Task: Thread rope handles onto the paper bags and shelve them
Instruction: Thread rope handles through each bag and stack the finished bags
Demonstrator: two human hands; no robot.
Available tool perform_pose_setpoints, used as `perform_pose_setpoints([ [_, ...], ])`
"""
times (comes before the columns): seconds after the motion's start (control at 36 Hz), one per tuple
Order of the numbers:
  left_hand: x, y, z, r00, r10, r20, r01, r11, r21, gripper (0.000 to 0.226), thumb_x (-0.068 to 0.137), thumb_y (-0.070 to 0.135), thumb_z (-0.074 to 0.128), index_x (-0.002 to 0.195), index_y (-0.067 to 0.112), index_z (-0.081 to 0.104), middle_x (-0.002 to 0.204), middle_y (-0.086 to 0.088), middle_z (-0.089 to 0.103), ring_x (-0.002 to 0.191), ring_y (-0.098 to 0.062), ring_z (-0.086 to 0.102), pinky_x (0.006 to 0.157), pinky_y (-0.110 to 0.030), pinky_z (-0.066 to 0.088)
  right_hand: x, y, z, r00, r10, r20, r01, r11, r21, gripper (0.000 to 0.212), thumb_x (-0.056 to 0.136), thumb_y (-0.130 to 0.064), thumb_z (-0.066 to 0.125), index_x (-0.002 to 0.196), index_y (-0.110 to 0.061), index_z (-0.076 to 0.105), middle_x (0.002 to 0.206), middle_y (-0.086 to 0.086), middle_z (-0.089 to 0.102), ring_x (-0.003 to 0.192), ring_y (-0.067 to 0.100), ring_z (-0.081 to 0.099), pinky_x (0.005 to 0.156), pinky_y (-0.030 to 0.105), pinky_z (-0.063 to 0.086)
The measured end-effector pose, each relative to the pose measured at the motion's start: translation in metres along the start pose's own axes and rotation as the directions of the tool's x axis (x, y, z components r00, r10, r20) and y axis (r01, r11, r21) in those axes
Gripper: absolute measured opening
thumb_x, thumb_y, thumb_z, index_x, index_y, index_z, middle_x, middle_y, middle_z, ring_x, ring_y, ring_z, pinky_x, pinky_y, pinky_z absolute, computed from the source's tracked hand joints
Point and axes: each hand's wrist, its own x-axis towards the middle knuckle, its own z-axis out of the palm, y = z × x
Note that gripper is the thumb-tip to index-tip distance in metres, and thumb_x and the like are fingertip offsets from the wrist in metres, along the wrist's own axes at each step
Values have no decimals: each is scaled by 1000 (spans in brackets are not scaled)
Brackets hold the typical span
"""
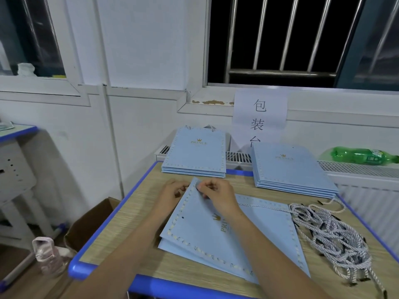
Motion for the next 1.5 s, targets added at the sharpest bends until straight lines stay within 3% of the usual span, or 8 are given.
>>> perform_pose_setpoints([
  [0.11,5,2,-2,999,7,41,-8,1000,20,18,86,1,54,83,0,72,50,14,50,49,-3,37,53,-19,29,1,2,0,1000,7,11,-7,1000,-10,20,87,-5,65,71,-17,68,69,-6,66,54,-2,56,64,18,51],
  [0.28,13,-6,1,994,-96,58,91,992,84,35,84,-1,56,72,31,63,65,24,62,60,4,52,60,-15,41,2,4,1,1000,9,8,-8,998,-59,19,90,-11,62,73,-20,66,70,-9,64,57,-4,56,68,16,49],
  [0.67,16,-14,5,976,-216,13,211,963,167,43,90,2,47,58,29,37,57,12,37,52,-2,32,52,-14,33,-2,8,-3,980,-170,106,199,877,-438,7,91,-12,57,87,-14,63,85,-8,56,70,0,49,65,6,38],
  [0.94,0,1,-1,985,-85,150,91,995,-38,23,96,8,48,99,15,70,81,9,66,70,2,57,66,-14,43,0,12,-2,985,-120,125,165,874,-457,9,95,-18,51,91,-16,58,96,-3,57,79,7,51,73,19,41],
  [1.08,7,1,-4,972,-207,115,229,945,-233,42,97,8,42,63,23,62,56,17,62,54,5,55,55,-12,41,-1,6,-3,995,-72,73,91,947,-309,17,99,-20,46,84,-21,55,88,-8,59,77,3,51,66,11,40],
  [1.19,5,5,-4,956,-249,155,282,924,-259,8,92,13,58,99,16,58,88,2,67,78,-14,64,62,-15,47,-3,6,-4,997,-55,45,63,977,-202,16,99,-18,45,89,-14,56,83,-7,58,76,8,53,68,15,42],
  [1.31,4,1,-3,963,-216,163,248,945,-212,45,87,2,62,119,27,41,74,-4,53,58,-4,52,56,-16,44,-5,6,-3,994,-73,76,87,976,-198,21,99,-18,46,79,-21,52,69,-8,52,63,6,47,61,19,39],
  [1.5,7,-3,-6,968,-186,167,211,966,-149,37,86,2,61,104,33,52,58,4,31,51,-6,33,53,-18,28,-2,2,-7,994,-90,70,105,961,-254,16,99,-19,47,85,-17,55,68,-11,50,56,0,41,52,13,32],
])
